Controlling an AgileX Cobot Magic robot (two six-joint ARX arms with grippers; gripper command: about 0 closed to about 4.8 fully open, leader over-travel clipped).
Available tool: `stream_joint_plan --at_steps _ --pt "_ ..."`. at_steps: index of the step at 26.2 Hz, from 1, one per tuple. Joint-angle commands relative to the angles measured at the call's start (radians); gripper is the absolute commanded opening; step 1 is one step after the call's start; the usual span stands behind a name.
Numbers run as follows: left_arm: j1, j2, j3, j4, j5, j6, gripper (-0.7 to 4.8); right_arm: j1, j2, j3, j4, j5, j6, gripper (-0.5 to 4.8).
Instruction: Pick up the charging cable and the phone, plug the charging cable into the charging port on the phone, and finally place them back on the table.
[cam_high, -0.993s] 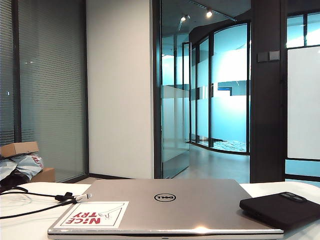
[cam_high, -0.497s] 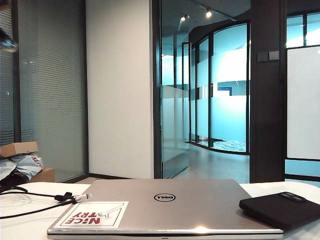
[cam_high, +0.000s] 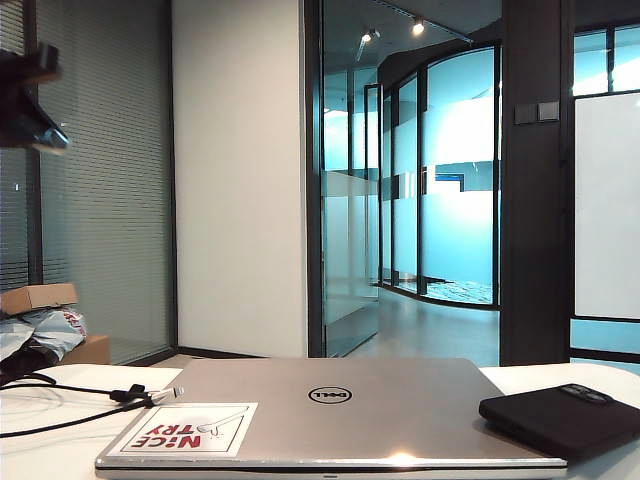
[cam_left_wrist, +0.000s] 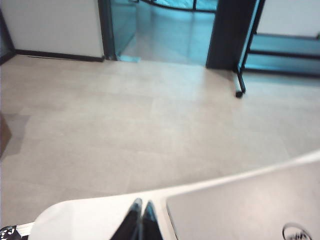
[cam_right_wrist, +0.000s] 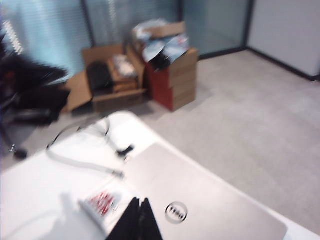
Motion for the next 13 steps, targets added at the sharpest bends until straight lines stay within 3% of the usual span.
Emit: stream_joint_plan --at_steps 1,4,8,9,12,13 --pt "-0.023 0.04 0.003 -0.021 0.003 0.113 -0.06 0.048 -0.003 0.006 -0.042 0.032 -0.054 -0.05" --pt "-0.07 0.126 0.003 -0.034 0.003 0.238 -0.05 0.055 -0.003 0.006 -0.037 0.039 -0.053 -0.05" --pt "-0.079 0.218 0.003 -0.031 0.003 0.327 0.02 0.053 -0.004 0.006 -0.035 0.039 -0.053 -0.05" --pt "-0.079 0.247 0.002 -0.031 0.003 0.357 0.58 0.053 -0.003 0.006 -0.035 0.039 -0.053 -0.05" --pt "-0.079 0.296 0.003 -0.03 0.003 0.443 3.04 0.053 -0.004 0.006 -0.036 0.039 -0.053 -0.05" --pt "-0.079 0.309 0.003 -0.027 0.004 0.468 3.53 0.053 -0.004 0.006 -0.036 0.039 -0.053 -0.05"
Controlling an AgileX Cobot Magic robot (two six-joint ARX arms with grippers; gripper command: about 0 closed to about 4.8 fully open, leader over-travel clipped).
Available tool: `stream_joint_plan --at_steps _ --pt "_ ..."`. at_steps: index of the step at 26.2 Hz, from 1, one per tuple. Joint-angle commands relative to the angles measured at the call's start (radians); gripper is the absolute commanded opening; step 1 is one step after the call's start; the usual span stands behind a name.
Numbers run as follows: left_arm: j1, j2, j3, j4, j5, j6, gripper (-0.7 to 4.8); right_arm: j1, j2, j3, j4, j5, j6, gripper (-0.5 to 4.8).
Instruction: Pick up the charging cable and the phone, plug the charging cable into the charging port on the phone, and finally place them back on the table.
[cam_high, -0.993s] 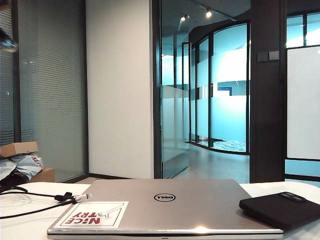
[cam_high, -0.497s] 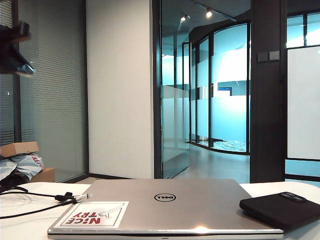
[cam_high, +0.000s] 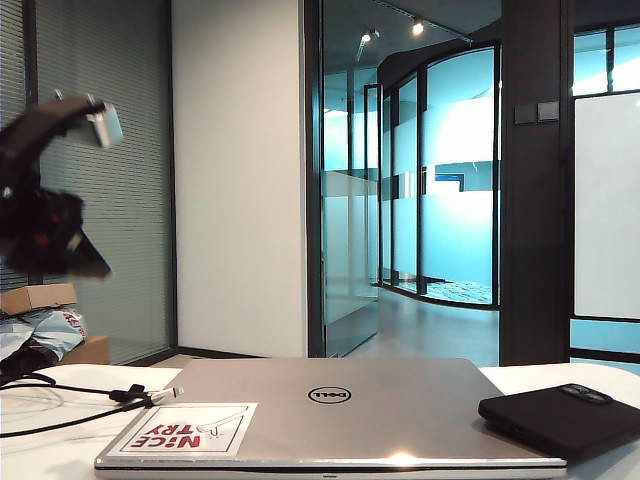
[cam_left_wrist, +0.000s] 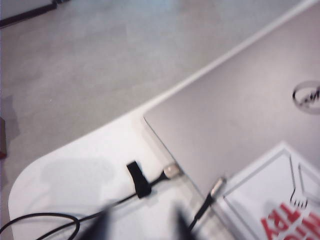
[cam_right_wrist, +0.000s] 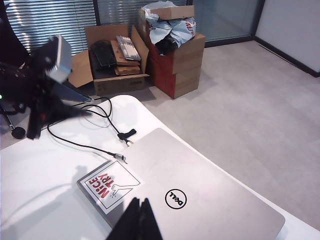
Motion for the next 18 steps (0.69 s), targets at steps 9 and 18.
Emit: stream_joint_plan --at_steps 9,18 --pt "-0.003 0.159 0.003 0.104 0.002 0.304 3.98 -0.001 -0.003 0.006 0.018 0.002 -0.003 -0.05" --pt "-0.003 0.252 0.003 0.2 0.002 0.351 3.98 -0.001 -0.003 0.006 0.018 0.002 -0.003 -0.05"
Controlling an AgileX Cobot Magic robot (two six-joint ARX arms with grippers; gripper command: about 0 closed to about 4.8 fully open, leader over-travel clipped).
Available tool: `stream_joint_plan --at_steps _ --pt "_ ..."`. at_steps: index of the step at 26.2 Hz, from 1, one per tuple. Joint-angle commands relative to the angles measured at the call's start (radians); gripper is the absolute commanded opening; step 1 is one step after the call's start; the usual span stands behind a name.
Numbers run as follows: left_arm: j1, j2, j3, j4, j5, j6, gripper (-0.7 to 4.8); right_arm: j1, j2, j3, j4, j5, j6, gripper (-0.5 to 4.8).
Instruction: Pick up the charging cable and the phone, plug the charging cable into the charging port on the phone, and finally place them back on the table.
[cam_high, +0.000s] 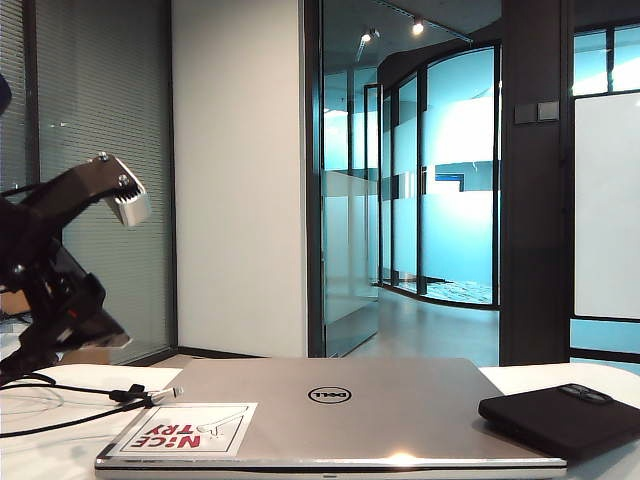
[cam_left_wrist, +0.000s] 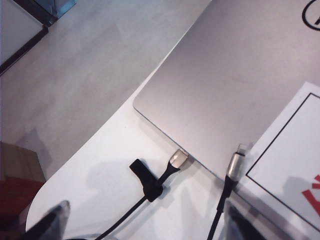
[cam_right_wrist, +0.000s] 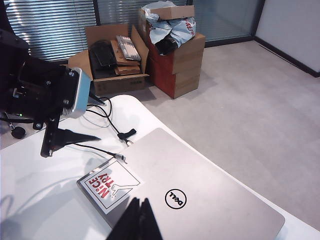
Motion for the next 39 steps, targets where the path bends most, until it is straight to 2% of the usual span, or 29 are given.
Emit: stream_joint_plan --at_steps 1,7,22,29,39 --pt "-0.002 0.027 0.002 0.006 0.003 0.047 3.98 0.0 -0.003 0.006 0.018 0.002 -0.003 -0.05" --pt "-0.002 0.101 0.002 0.014 0.003 0.057 3.98 0.0 -0.003 0.006 0.018 0.002 -0.003 -0.05" --pt "-0.002 0.275 0.037 0.146 0.003 0.061 3.98 0.0 -0.003 0.006 0.018 0.002 -0.003 -0.05" --pt "-0.002 0.352 0.117 0.143 0.003 0.061 3.98 -0.001 -0.003 0.006 0.018 0.002 -0.003 -0.05" --pt "-0.003 0.378 0.117 0.114 0.003 0.087 3.97 -0.001 -0.003 0.006 0.019 0.002 -0.003 -0.05"
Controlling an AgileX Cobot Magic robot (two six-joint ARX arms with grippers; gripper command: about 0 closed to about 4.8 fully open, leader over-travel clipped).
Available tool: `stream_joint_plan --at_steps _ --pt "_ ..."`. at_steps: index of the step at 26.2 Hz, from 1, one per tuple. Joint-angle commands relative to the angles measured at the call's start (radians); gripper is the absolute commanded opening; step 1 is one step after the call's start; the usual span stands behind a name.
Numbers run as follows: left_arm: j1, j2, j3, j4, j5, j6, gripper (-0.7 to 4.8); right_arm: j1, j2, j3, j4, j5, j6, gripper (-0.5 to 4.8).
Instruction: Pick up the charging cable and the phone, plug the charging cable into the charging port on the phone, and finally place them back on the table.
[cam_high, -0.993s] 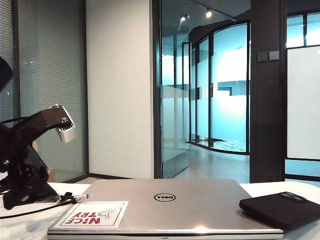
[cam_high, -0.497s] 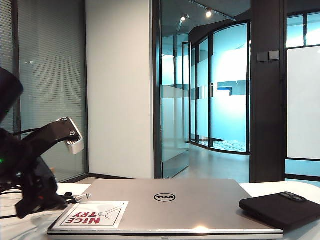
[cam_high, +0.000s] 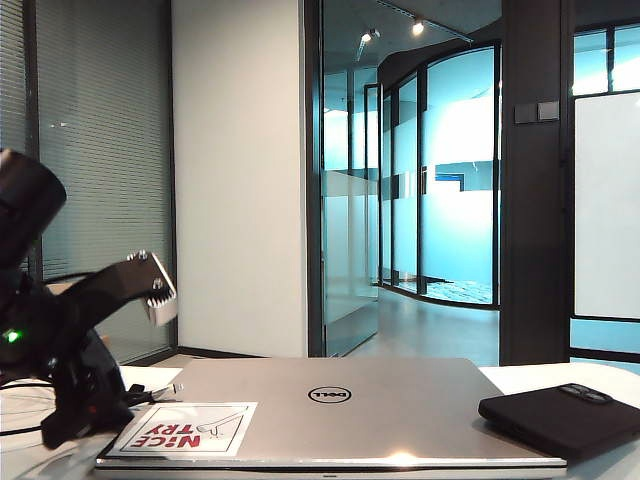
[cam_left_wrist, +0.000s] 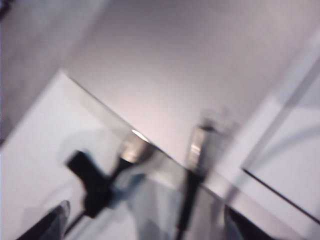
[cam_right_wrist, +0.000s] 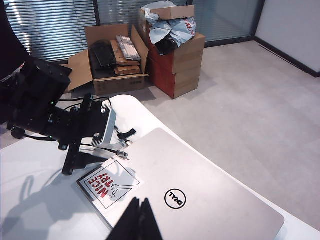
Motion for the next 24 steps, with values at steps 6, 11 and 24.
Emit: stream_joint_plan --at_steps 6,11,24 --pt "-0.003 -0.003 0.002 0.001 0.009 0.011 3.35 0.0 -0.002 0.006 0.022 0.002 -0.003 -0.05" --pt "-0.003 -0.003 0.002 0.008 0.009 0.025 3.36 0.0 -0.002 0.006 0.024 0.002 -0.003 -0.05" --pt "-0.003 -0.003 0.009 0.038 0.009 0.044 3.36 0.0 -0.002 0.006 0.026 0.002 -0.003 -0.05"
